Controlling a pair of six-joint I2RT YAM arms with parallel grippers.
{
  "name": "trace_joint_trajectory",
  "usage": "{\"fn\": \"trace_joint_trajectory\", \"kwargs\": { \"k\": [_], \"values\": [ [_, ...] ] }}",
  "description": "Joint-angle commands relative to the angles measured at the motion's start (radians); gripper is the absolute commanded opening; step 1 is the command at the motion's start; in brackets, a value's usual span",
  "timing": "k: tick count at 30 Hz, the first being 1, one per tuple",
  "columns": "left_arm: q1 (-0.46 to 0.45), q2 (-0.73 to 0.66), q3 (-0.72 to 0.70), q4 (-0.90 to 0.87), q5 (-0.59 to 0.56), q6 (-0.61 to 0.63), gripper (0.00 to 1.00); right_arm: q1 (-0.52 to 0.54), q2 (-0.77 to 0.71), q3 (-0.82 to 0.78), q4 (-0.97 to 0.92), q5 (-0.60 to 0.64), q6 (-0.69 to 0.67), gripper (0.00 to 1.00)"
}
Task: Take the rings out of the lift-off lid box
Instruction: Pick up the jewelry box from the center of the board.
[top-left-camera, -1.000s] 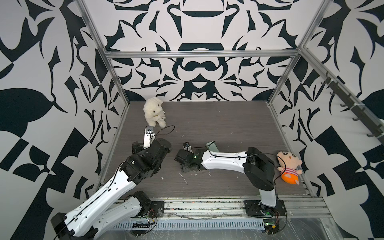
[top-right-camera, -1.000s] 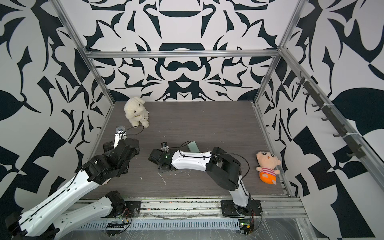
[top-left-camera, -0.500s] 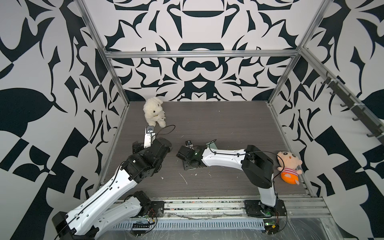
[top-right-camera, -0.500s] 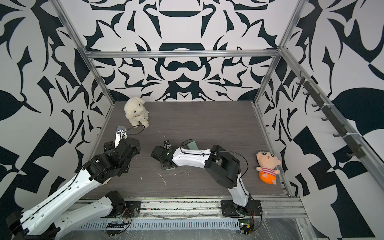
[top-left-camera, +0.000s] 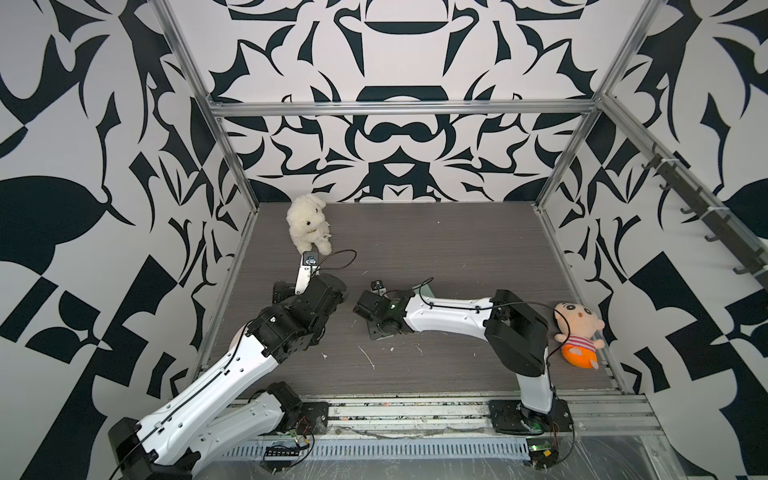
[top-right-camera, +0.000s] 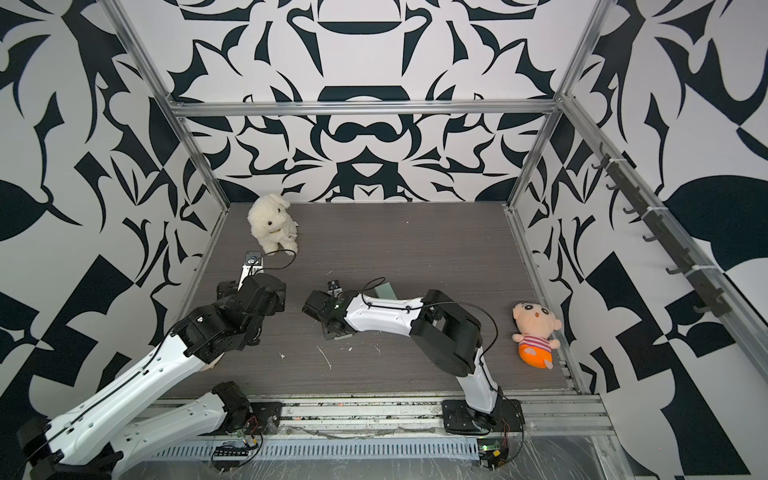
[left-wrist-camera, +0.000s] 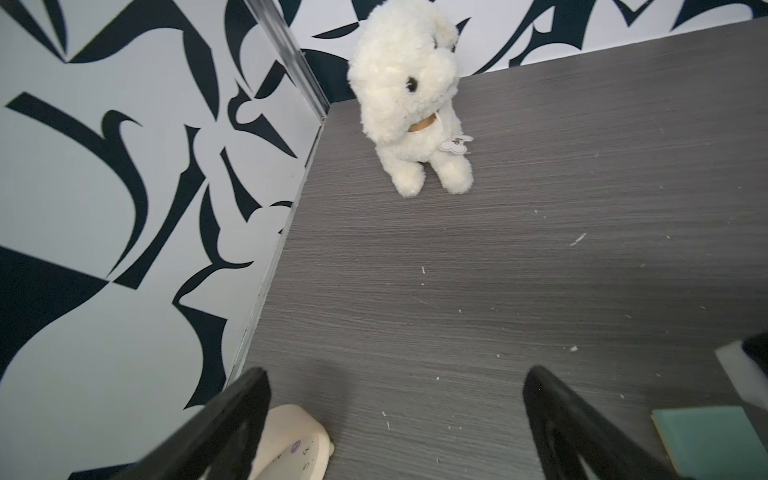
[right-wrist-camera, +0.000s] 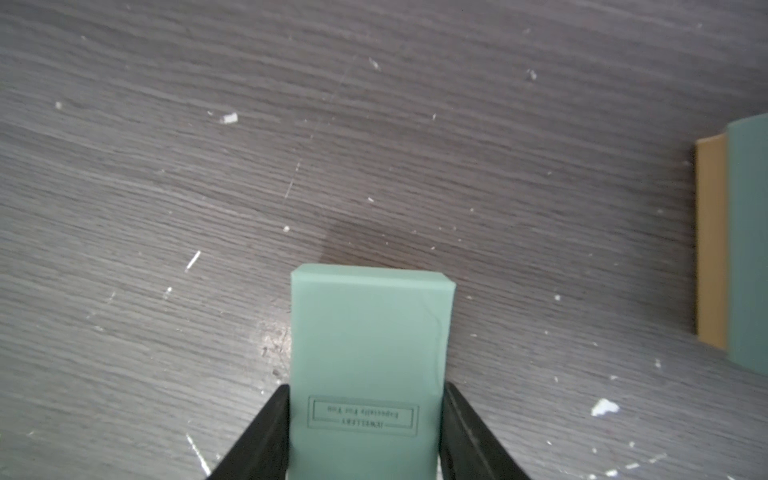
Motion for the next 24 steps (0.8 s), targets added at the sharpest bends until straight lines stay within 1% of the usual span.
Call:
{"fn": "trace_joint_trajectory", "kwargs": {
  "k": [1, 6, 12, 14, 16, 18, 21, 24],
  "values": [
    [0.003, -0.038, -0.043, 0.075, 0.136, 0.095, 0.99, -0.015, -0.105, -0.021, -0.001, 0.003, -0.023, 0.57],
    [-0.001, -0.1, -0.129, 0.177, 0.379, 0.189, 0.99, -0.031, -0.18, -0.08, 0.02, -0.022, -0.045, 0.57],
    [-0.006, -0.131, -0.2, 0.254, 0.56, 0.278, 0.99, -0.051, -0.3, -0.161, 0.047, -0.036, -0.072, 0.57],
    [-0.009, -0.111, -0.205, 0.261, 0.596, 0.298, 1.0, -0.054, -0.341, -0.184, 0.052, -0.074, -0.085, 0.57],
    [-0.015, -0.083, -0.204, 0.258, 0.612, 0.322, 1.0, -0.058, -0.383, -0.206, 0.055, -0.079, -0.092, 0.57],
    [-0.031, -0.062, -0.206, 0.269, 0.652, 0.366, 0.99, -0.061, -0.427, -0.234, 0.062, -0.082, -0.091, 0.56],
    [-0.04, -0.045, -0.23, 0.319, 0.699, 0.413, 1.0, -0.066, -0.471, -0.252, 0.052, -0.085, -0.093, 0.56],
    [-0.041, -0.029, -0.232, 0.334, 0.761, 0.449, 0.99, -0.068, -0.502, -0.266, 0.043, -0.086, -0.099, 0.56]
  ]
}}
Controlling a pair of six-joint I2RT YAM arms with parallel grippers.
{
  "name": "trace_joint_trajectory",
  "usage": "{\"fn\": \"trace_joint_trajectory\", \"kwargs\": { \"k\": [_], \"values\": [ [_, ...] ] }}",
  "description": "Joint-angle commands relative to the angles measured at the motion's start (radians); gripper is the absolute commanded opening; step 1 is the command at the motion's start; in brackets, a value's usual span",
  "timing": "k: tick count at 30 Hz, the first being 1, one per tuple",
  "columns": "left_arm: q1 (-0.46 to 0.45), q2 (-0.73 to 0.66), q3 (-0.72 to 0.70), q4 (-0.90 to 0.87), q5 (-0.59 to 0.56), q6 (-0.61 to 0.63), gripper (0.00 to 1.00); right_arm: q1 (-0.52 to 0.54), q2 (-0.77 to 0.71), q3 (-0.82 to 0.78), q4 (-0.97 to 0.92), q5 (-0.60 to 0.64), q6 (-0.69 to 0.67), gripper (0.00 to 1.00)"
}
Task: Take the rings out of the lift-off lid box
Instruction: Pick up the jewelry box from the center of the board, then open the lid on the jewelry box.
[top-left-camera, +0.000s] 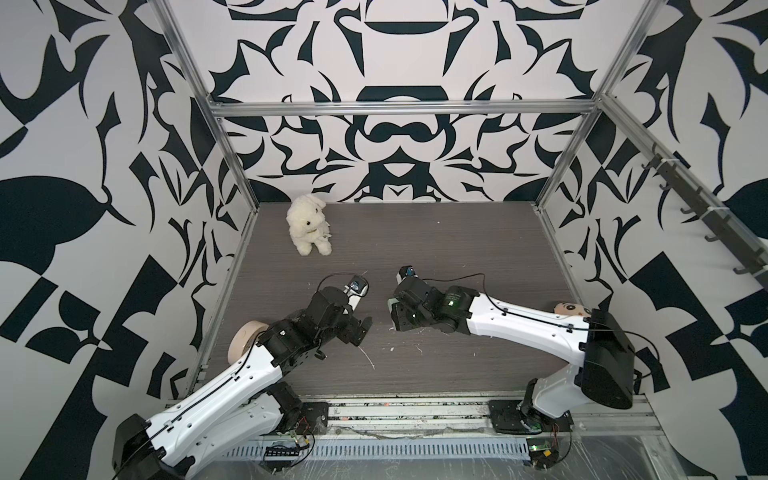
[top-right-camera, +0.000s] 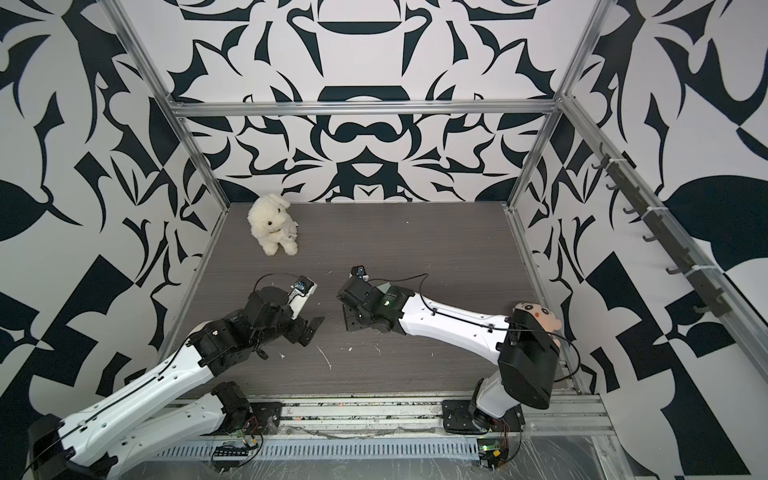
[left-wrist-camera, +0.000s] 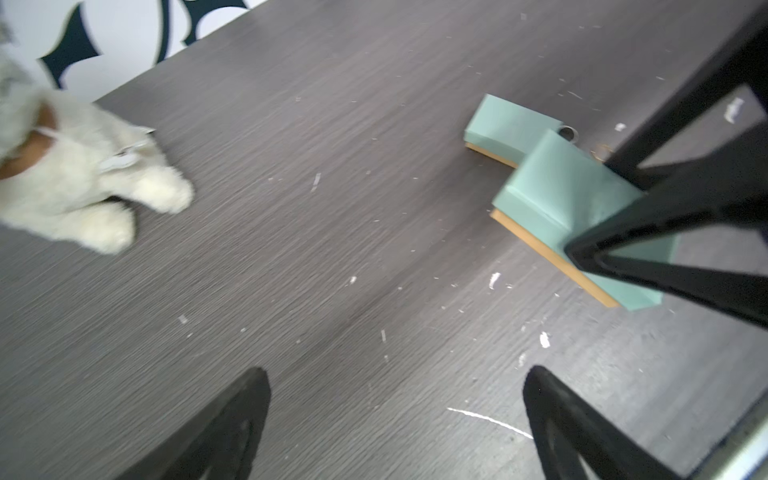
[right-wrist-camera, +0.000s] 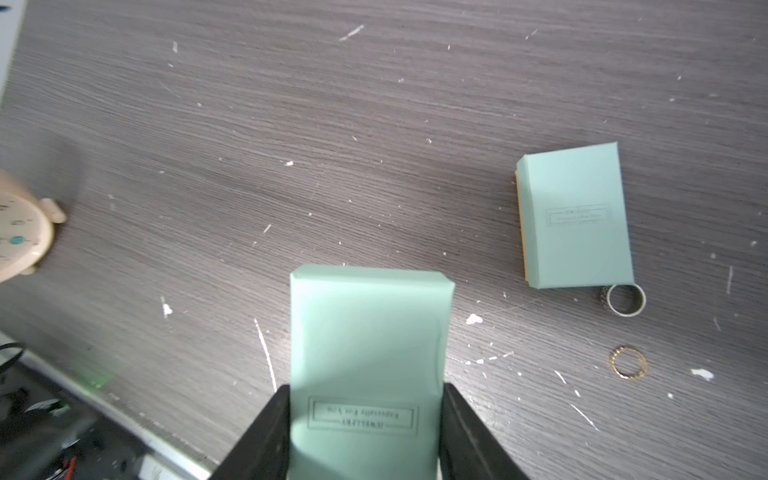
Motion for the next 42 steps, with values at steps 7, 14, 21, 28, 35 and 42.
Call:
{"fn": "trace_joint_trajectory", "kwargs": {
  "k": [7, 14, 21, 28, 35, 42],
  "values": [
    [-0.124, 0.025, -0.029, 0.064, 0.128, 0.267, 0.99, -0.005, -0.083, -0.034, 0.006, -0.021, -0.029, 0.56],
    [-0.167, -0.002, -0.095, 0.133, 0.16, 0.402, 0.99, -0.005, -0.103, -0.065, 0.021, -0.038, -0.041, 0.56],
    [-0.167, 0.033, -0.1, 0.211, 0.204, 0.438, 0.99, -0.005, -0.122, -0.095, 0.06, -0.068, -0.045, 0.56],
    [-0.167, 0.036, -0.125, 0.294, 0.246, 0.429, 0.99, -0.006, -0.153, -0.14, 0.13, -0.117, -0.043, 0.56],
    [-0.167, 0.037, -0.146, 0.324, 0.238, 0.43, 1.0, -0.005, -0.182, -0.171, 0.176, -0.142, -0.046, 0.56],
    [-0.167, 0.048, -0.144, 0.345, 0.228, 0.427, 1.0, -0.004, -0.178, -0.182, 0.199, -0.161, -0.042, 0.56]
  ]
}}
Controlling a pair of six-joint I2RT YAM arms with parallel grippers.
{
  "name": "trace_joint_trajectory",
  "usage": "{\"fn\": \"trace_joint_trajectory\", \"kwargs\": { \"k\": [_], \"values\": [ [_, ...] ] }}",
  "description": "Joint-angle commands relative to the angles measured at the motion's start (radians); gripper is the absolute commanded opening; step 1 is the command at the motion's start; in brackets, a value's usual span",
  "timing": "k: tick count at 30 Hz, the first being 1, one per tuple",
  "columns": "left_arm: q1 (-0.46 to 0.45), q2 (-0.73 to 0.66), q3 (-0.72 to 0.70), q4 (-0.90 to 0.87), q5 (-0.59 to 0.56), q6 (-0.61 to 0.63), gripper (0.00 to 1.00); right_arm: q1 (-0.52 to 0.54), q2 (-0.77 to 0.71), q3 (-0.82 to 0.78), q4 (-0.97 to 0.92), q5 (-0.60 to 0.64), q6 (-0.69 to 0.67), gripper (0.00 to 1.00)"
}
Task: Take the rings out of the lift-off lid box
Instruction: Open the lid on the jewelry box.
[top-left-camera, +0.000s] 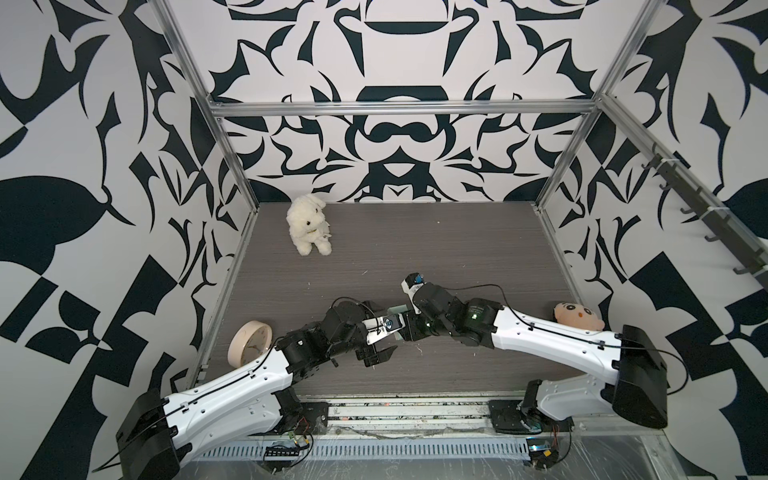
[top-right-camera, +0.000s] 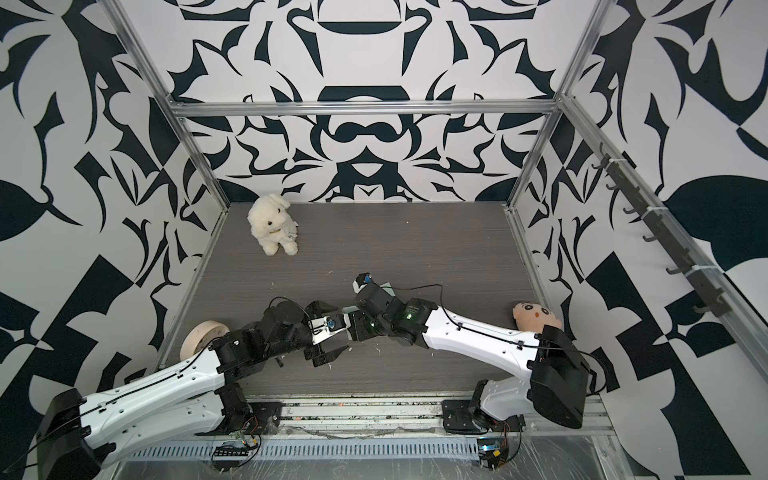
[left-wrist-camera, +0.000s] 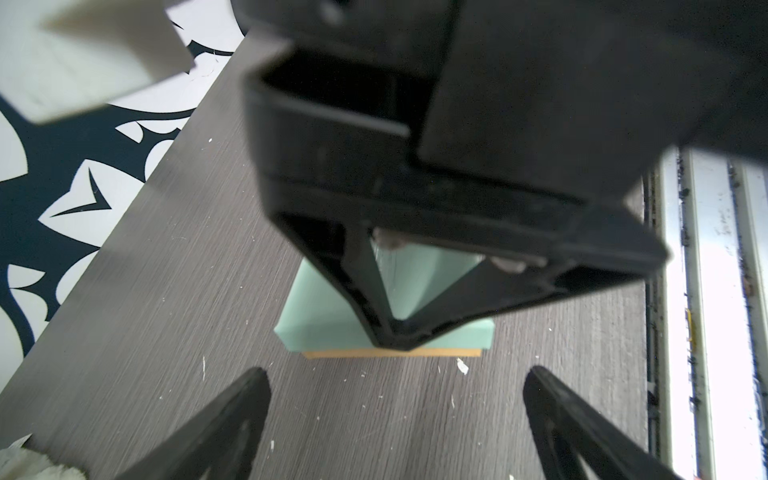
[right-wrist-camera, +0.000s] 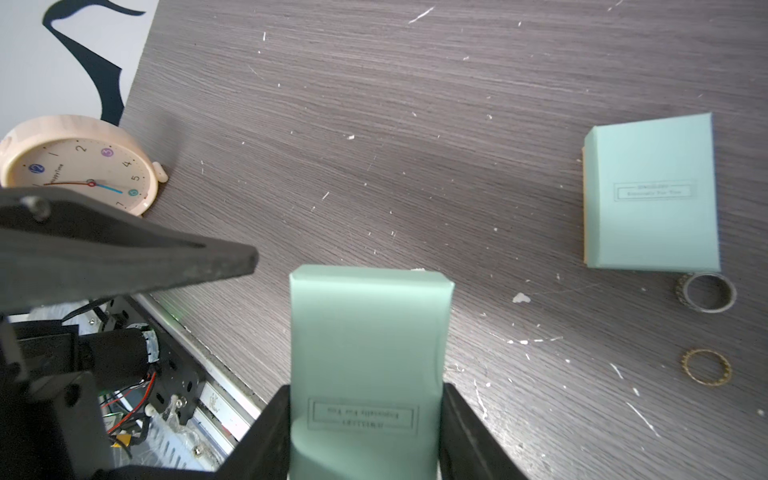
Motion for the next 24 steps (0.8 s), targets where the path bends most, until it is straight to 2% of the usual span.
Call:
{"fn": "trace_joint_trajectory", "kwargs": {
  "k": [1, 24],
  "values": [
    [-0.003, 0.008, -0.015, 0.02, 0.008, 0.005, 0.99, -0.002, -0.023, -0.003, 0.048, -0.011, -0.008, 0.56],
    [-0.003, -0.033, -0.055, 0.087, -0.064, 0.027, 0.99, 0.015, -0.05, -0.038, 0.124, -0.042, 0.003, 0.56]
  ]
}}
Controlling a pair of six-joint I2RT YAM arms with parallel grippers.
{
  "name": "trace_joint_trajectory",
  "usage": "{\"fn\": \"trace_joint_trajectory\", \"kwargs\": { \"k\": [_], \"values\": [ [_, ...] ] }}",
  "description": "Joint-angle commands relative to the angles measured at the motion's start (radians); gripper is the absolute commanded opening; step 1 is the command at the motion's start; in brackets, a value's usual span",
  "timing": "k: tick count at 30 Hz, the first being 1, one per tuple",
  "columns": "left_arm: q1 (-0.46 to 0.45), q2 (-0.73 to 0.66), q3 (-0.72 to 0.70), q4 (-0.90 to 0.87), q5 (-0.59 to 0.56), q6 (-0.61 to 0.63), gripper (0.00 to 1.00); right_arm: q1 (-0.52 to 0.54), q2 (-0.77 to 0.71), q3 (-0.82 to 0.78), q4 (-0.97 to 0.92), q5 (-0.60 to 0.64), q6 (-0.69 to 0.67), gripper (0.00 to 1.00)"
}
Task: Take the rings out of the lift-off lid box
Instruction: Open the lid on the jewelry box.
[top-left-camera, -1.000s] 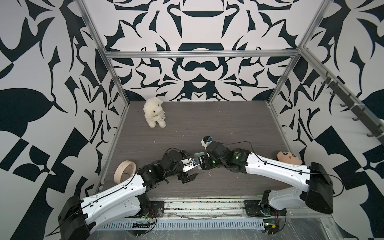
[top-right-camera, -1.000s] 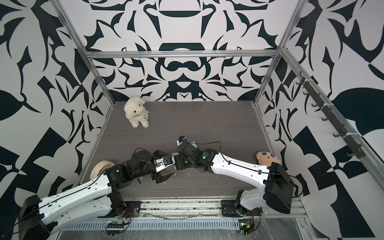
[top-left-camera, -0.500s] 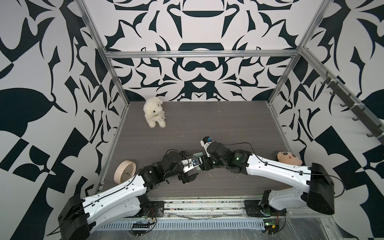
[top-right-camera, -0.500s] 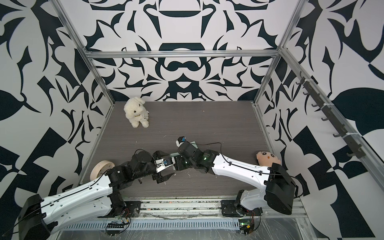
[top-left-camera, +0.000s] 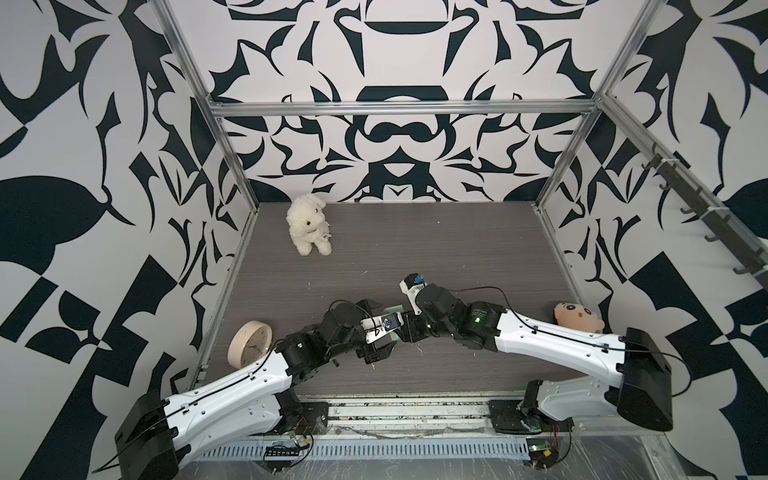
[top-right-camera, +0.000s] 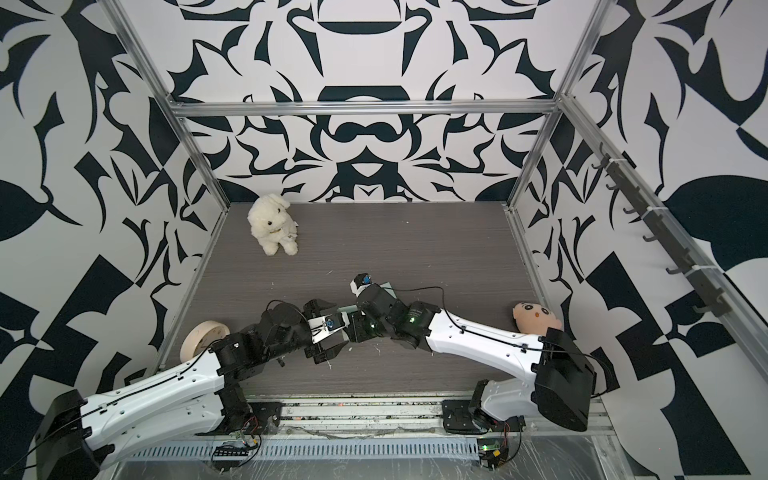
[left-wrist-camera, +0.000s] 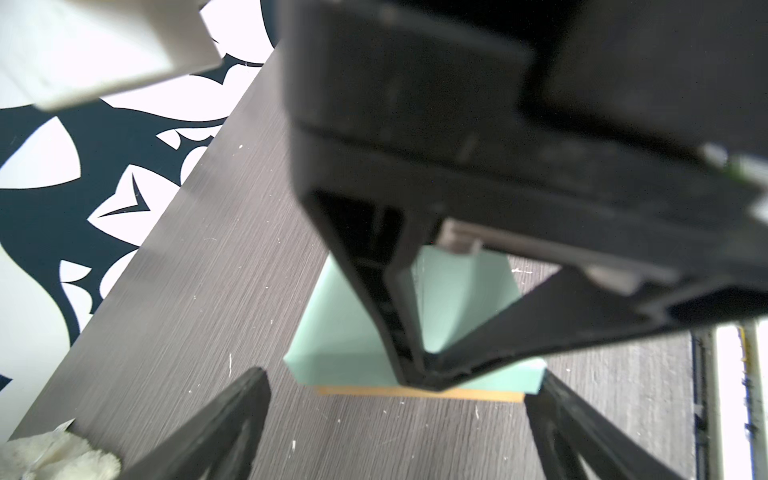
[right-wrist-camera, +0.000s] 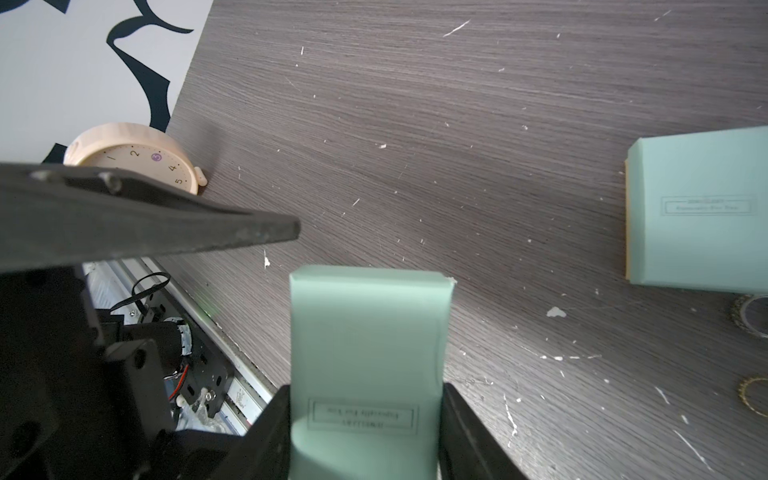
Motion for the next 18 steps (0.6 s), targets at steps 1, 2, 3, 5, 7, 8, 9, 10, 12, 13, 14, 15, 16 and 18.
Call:
{"fn": "trace_joint_trajectory", "kwargs": {
  "k": [1, 2, 3, 5, 7, 8, 9, 10, 12, 13, 14, 15, 16, 18],
  "values": [
    [-0.003, -0.018, -0.013, 0.015, -0.008, 0.011, 0.99, 0.008, -0.024, -0.002, 0.048, -0.004, 0.001, 0.56],
    [-0.003, -0.019, -0.014, 0.013, -0.008, 0.011, 1.0, 0.008, -0.027, -0.004, 0.051, -0.004, 0.003, 0.56],
    [-0.003, -0.021, -0.016, 0.009, -0.009, 0.011, 1.0, 0.009, -0.029, -0.007, 0.055, -0.003, 0.002, 0.56],
    [-0.003, -0.022, -0.016, 0.002, -0.008, 0.011, 1.0, 0.009, -0.037, -0.01, 0.058, 0.002, 0.003, 0.56],
    [-0.003, -0.026, -0.017, -0.003, -0.001, 0.011, 1.0, 0.01, -0.044, -0.011, 0.063, 0.005, 0.003, 0.56],
    [-0.003, -0.028, -0.017, -0.004, 0.002, 0.011, 1.0, 0.011, -0.047, -0.014, 0.066, 0.003, 0.002, 0.56],
    [-0.003, -0.026, -0.017, -0.002, 0.0, 0.011, 0.99, 0.01, -0.048, -0.015, 0.066, 0.003, 0.002, 0.56],
    [-0.003, -0.024, -0.015, -0.003, -0.001, 0.01, 0.99, 0.01, -0.051, -0.014, 0.068, 0.003, 0.003, 0.56],
    [-0.003, -0.022, -0.013, -0.005, -0.004, 0.012, 0.98, 0.012, -0.056, -0.018, 0.074, 0.002, 0.005, 0.56],
    [-0.003, -0.022, -0.013, -0.005, -0.005, 0.014, 0.98, 0.013, -0.056, -0.019, 0.074, 0.003, 0.004, 0.56],
    [-0.003, -0.022, -0.014, -0.006, -0.008, 0.016, 0.97, 0.012, -0.059, -0.02, 0.074, 0.005, 0.004, 0.56],
    [-0.003, -0.023, -0.013, -0.003, -0.011, 0.016, 0.97, 0.012, -0.061, -0.022, 0.075, 0.005, 0.004, 0.56],
    [-0.003, -0.024, -0.014, -0.003, -0.01, 0.016, 0.97, 0.012, -0.064, -0.023, 0.077, 0.005, 0.003, 0.56],
    [-0.003, -0.026, -0.015, 0.0, -0.012, 0.016, 0.97, 0.012, -0.068, -0.024, 0.081, 0.008, 0.003, 0.56]
  ]
}}
